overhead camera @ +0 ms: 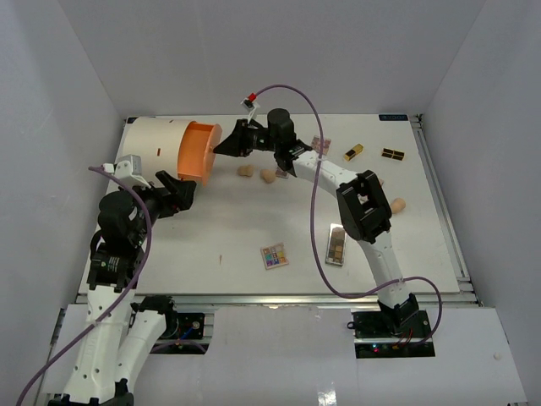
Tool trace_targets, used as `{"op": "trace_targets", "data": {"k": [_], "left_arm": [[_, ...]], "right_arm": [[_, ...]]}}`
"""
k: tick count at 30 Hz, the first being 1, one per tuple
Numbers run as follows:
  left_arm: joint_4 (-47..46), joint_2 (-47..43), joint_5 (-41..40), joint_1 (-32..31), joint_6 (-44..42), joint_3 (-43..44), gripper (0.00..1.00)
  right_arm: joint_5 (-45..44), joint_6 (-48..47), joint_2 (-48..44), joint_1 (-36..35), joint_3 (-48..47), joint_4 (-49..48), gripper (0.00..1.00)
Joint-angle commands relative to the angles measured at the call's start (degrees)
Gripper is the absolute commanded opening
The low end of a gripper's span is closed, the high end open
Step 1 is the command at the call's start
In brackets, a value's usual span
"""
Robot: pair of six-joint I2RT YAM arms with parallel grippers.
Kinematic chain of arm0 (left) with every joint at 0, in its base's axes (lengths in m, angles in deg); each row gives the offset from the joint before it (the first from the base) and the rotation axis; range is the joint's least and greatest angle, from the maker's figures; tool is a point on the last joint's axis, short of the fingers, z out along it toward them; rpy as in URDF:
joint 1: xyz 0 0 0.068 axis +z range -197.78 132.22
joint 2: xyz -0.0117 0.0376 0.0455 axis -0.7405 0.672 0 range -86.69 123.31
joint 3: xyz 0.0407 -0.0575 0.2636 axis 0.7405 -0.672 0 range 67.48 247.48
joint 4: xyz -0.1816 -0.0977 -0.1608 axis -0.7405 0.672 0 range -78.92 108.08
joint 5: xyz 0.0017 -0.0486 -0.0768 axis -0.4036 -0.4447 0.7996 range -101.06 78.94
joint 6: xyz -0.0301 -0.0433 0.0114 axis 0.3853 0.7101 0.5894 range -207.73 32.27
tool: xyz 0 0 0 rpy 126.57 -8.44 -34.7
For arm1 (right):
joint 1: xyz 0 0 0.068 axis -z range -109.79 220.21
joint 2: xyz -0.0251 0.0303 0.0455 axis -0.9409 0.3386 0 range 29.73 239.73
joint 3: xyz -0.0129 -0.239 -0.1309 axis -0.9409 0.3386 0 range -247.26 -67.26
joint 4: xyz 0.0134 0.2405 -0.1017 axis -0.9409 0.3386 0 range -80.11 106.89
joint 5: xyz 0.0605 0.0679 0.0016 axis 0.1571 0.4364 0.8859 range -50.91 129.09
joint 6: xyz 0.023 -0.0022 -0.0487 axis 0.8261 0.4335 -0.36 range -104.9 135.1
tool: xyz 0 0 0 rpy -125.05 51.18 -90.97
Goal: Organize the makeup
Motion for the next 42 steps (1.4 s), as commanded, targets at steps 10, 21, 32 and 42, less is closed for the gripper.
{"op": "trace_targets", "data": {"k": [10,21,32,42], "left_arm": [[-0.4,2.3,-0.6,0.0,-3.7,3.4,0.95],[-0.9,3.2,8.3,-0.1,-5.7,4.2,0.96],[-2.8,11.1,23.3,-2.9,-3.7,6.1,0.88],[-3.9,27.1,-1.4,-34.3,-2.9,10.2,0.86]], "right_arm": [[2.6,-2.6,-8.9,3.2,12.1,-5.6,0.37],[8.1,-6.8,-14.3,6.6,16.6,-6.8,0.95],[19.9,-26.7,-38.8,15.9,41.6,7.8,0.9],[23.1,-40.2,-62.4,30.0,61.9,18.9,0.9]]}}
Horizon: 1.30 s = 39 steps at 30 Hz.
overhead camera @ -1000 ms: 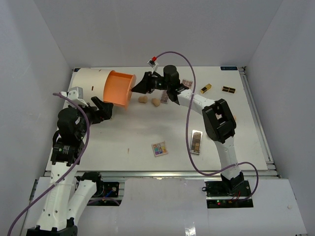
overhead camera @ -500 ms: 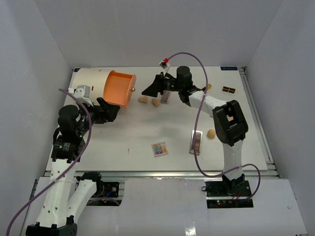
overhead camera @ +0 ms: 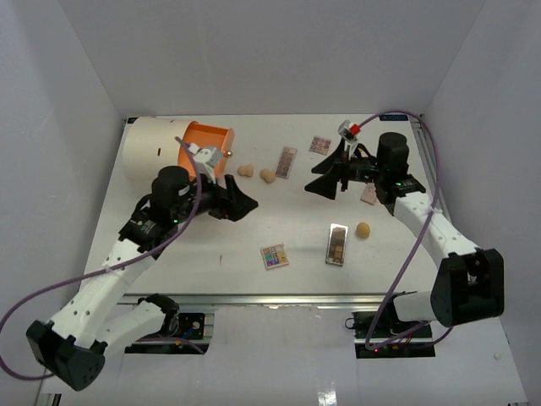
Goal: Organize the makeup
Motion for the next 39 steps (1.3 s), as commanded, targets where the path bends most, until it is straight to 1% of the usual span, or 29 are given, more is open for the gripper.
{"op": "trace_targets", "data": {"k": [1,2,6,8,10,11,14,17,23,27,35,38,39], "left_arm": [[-0.5,10.4,-15.4,-11.1,-0.5,5.9,0.86],[-0.3,13.6,-17.8,-12.8,-1.0,7.7,0.86],[0.0,29.3,-24.6,-13.4,-4.2,15.2,0.85],[-0.4,36.5,-28.5,-13.4,-6.6,20.4,0.85],[-0.5,41.8,-31.4,-13.2,-8.5,25.6,0.84],[-0.6,44.1,-32.6,-12.9,-9.2,26.7,0.83],[-0.4,52.1,-32.4,-10.4,-10.6,34.0,0.76],[-0.2,57.5,-31.0,-8.3,-11.2,38.3,0.73],[0.7,65.6,-33.2,-6.1,-14.5,44.8,0.68],[1.3,68.8,-34.4,-5.1,-16.1,47.5,0.65],[2.4,72.1,-33.1,-3.9,-17.6,48.7,0.59],[2.6,72.7,-33.9,-3.9,-17.9,48.7,0.57],[2.7,73.1,-34.3,-3.8,-18.3,48.7,0.55]], "right_arm": [[3.0,-8.1,-6.3,7.0,7.4,4.3,0.9],[3.1,-9.0,-7.7,8.8,8.8,4.3,0.9],[8.7,-8.7,-9.4,17.6,11.6,3.1,0.91],[9.9,-8.5,-9.4,19.6,11.8,3.1,0.93],[10.3,-8.6,-9.5,20.6,12.1,3.1,0.93],[10.3,-8.6,-9.8,20.8,12.2,3.2,0.93],[10.1,-9.2,-10.8,21.4,12.6,3.3,0.93],[10.2,-9.0,-11.0,21.5,12.6,3.3,0.93],[10.5,-9.2,-10.3,21.5,12.6,3.3,0.93],[10.7,-9.3,-9.4,21.5,12.5,3.4,0.94],[10.5,-9.7,-9.0,21.5,12.2,3.8,0.94],[10.3,-9.6,-9.1,21.5,12.4,3.8,0.94],[10.4,-9.6,-9.1,21.5,12.4,3.8,0.94]]}}
